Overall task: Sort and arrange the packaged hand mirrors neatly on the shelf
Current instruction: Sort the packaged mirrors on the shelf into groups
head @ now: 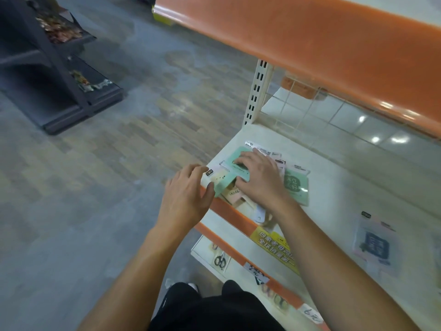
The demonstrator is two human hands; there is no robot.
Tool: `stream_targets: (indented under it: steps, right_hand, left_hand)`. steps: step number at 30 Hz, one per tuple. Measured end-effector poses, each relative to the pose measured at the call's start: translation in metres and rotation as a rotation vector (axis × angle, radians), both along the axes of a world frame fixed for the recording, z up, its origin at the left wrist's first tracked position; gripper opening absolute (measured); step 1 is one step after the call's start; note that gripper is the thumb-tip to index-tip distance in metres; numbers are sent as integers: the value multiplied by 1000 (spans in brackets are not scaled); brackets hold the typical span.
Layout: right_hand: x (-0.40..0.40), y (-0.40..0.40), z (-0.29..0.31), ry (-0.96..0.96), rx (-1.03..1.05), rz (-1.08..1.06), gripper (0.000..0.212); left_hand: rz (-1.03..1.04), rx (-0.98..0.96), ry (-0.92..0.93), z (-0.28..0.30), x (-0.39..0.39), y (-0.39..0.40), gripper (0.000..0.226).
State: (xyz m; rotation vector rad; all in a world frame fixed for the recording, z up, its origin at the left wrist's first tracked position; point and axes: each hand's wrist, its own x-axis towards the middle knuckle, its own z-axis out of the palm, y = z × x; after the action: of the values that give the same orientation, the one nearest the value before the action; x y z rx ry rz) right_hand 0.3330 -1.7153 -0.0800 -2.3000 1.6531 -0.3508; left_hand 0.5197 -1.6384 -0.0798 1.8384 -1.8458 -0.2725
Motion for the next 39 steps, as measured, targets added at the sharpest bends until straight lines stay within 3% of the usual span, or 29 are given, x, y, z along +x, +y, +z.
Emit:
stream_targets:
  steps: [8, 16, 22, 39]
  right_hand:
    - [4, -4, 0, 10, -33, -52, 48]
    - [13, -6, 2, -24, -28, -91, 39]
    - [16, -9, -4, 60, -44, -85, 49]
    - [-1, 14, -1, 83, -72, -202, 49]
  left_hand:
    - [11, 24, -10, 4, -2, -5, 34]
    - [13, 63, 7, 4, 1, -9, 35]
    - [7, 63, 5, 6, 4, -13, 35]
    - [-40, 55, -4, 3, -6, -19, 34]
